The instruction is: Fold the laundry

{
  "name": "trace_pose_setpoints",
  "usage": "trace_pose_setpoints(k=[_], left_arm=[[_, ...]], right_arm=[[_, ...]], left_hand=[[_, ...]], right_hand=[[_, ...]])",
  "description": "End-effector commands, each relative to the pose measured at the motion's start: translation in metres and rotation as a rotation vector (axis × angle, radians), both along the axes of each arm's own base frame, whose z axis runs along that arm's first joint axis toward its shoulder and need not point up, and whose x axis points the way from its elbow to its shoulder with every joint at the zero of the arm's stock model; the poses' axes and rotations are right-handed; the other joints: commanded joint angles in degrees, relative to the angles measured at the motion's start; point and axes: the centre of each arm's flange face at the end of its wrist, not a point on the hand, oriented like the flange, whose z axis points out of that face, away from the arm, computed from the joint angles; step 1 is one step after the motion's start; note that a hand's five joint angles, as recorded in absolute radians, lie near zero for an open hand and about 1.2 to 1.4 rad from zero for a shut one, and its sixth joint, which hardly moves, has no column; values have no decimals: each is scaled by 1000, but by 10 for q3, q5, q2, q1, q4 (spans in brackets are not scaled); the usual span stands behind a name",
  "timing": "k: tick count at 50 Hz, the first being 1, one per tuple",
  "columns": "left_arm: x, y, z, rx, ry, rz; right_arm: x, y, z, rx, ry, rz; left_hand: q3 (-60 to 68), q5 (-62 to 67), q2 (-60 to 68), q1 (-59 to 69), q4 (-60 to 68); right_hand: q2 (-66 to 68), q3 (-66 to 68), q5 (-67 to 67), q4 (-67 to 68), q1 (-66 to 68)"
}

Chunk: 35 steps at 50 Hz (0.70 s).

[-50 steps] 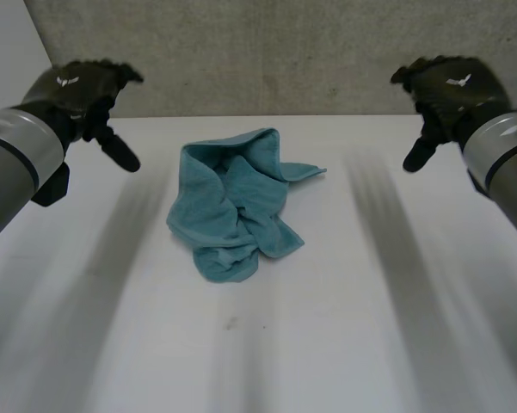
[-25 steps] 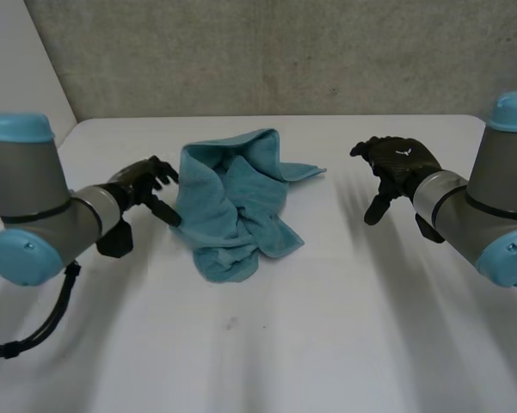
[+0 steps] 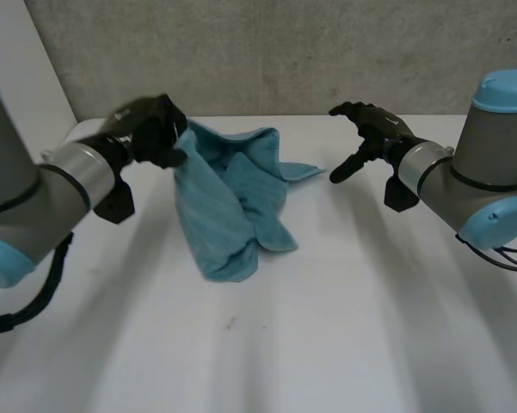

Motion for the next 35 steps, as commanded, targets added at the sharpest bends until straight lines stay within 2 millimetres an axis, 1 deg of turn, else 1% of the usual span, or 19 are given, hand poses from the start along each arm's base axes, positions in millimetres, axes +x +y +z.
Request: trace_pose_setpoints(k=[1,6,7,8,11,12,16,19,21,22,23,24,25,26,30,32,33,34,35], left_arm=[[13,50,51,-217,-119,-20],[11,82,57,-256,-167,-72],[11,82,57,-256,-167,-73],[12,97,59,-263,-187,-94],[13,108,61,-266,-199,-106],[15,123,65,-277,-215,-122],[18,146,69,-309,-241,-153],[19,156,70,-329,-256,-166],[20,160,70,-346,-267,-169],[20,161,69,-348,-269,-172],[20,160,68,-346,-272,-169],[20,159,67,-342,-278,-168],[20,157,66,-338,-279,-164],[21,156,66,-336,-281,-161],[25,145,66,-335,-288,-123],[31,134,69,-349,-297,-83],[33,128,71,-356,-300,-64],[36,123,73,-363,-303,-44],[39,117,74,-370,-307,-25]], right_arm=[[15,-18,-9,90,-148,64],[24,-27,-25,106,-155,73],[36,-22,-31,112,-152,96],[42,-20,-33,113,-151,109],[58,-15,-41,116,-150,138],[61,-14,-43,116,-149,142],[69,-12,-49,115,-150,150],[77,-5,-55,126,-145,180],[83,3,-61,141,-133,200],[87,7,-62,144,-128,211],[89,10,-65,150,-123,219],[93,16,-68,155,-112,230],[93,16,-68,150,-107,225],[92,15,-68,143,-102,222],[87,6,-53,73,-86,185],[85,3,-34,18,-88,168],[83,2,-5,-52,-98,148],[80,2,13,-97,-104,136],[71,2,44,-178,-99,104]], left_hand=[[120,146,115,147,117],[120,146,115,147,117],[120,146,115,147,117],[120,146,115,147,117],[120,146,115,147,117],[120,146,115,147,117],[120,146,115,147,117],[120,146,115,147,117],[120,146,115,147,117],[120,146,115,147,117],[120,146,115,147,117],[120,146,115,147,117],[120,146,115,147,117],[120,146,115,147,117],[120,146,115,147,117],[120,146,115,147,117],[120,146,115,147,117],[120,146,115,147,117],[120,146,115,147,117]], right_hand=[[-26,-24,-33,-34,-1],[-26,-24,-33,-34,-1],[-26,-24,-33,-34,-1],[-26,-24,-33,-34,-1],[-26,-24,-33,-34,-1],[-26,-24,-33,-34,-1],[-26,-24,-33,-34,-1],[-26,-24,-33,-34,-1],[112,114,105,104,137],[237,240,231,230,263],[373,376,367,366,399],[616,619,610,609,642],[673,676,667,666,699],[674,676,667,666,699],[674,676,667,666,699],[674,676,667,666,699],[674,676,667,666,699],[674,676,667,666,699],[674,676,667,666,699]])
